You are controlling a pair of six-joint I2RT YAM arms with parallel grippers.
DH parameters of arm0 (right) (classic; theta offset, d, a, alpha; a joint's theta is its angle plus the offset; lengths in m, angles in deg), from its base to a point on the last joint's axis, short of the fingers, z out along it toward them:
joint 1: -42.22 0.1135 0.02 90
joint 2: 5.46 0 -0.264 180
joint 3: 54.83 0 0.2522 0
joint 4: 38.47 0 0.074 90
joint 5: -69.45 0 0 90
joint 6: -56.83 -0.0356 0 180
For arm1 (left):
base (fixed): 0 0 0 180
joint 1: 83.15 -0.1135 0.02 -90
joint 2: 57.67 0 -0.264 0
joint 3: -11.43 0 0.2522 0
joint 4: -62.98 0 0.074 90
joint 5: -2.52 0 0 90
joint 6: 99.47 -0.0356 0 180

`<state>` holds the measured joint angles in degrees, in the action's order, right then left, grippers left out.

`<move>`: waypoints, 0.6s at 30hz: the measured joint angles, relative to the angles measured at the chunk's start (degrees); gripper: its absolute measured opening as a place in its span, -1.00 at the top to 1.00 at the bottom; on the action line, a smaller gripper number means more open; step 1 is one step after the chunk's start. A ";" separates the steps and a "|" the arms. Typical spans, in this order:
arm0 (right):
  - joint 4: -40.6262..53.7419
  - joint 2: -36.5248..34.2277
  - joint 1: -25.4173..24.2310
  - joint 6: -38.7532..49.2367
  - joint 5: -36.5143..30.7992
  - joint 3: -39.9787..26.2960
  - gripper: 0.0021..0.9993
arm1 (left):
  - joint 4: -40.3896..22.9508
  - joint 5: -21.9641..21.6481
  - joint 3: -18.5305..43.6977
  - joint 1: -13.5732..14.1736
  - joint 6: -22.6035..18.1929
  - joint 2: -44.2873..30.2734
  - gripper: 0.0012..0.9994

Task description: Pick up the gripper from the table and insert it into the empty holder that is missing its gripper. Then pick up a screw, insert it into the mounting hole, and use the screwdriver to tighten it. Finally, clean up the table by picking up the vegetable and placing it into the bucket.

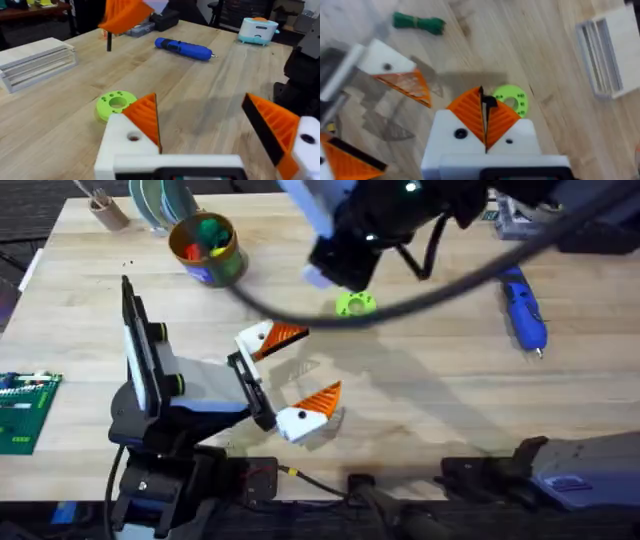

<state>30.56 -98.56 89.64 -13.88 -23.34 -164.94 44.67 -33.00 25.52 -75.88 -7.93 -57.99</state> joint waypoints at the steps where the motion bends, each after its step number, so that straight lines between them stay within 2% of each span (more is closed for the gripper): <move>1: 0.00 -0.15 1.05 0.00 0.00 -0.66 0.99 | -0.02 -0.01 0.00 0.00 0.00 0.00 -0.99; 12: -0.33 -0.41 11.09 -0.02 0.00 -2.52 0.99 | -0.02 -0.02 0.00 0.00 0.00 0.00 -0.99; 18: -0.46 -1.23 14.18 -0.02 0.01 -2.60 0.99 | -0.01 -0.02 0.00 0.00 0.00 0.01 -0.99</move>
<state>30.10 -99.79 103.83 -13.90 -23.33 -167.54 44.66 -33.02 25.52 -75.88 -7.93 -57.98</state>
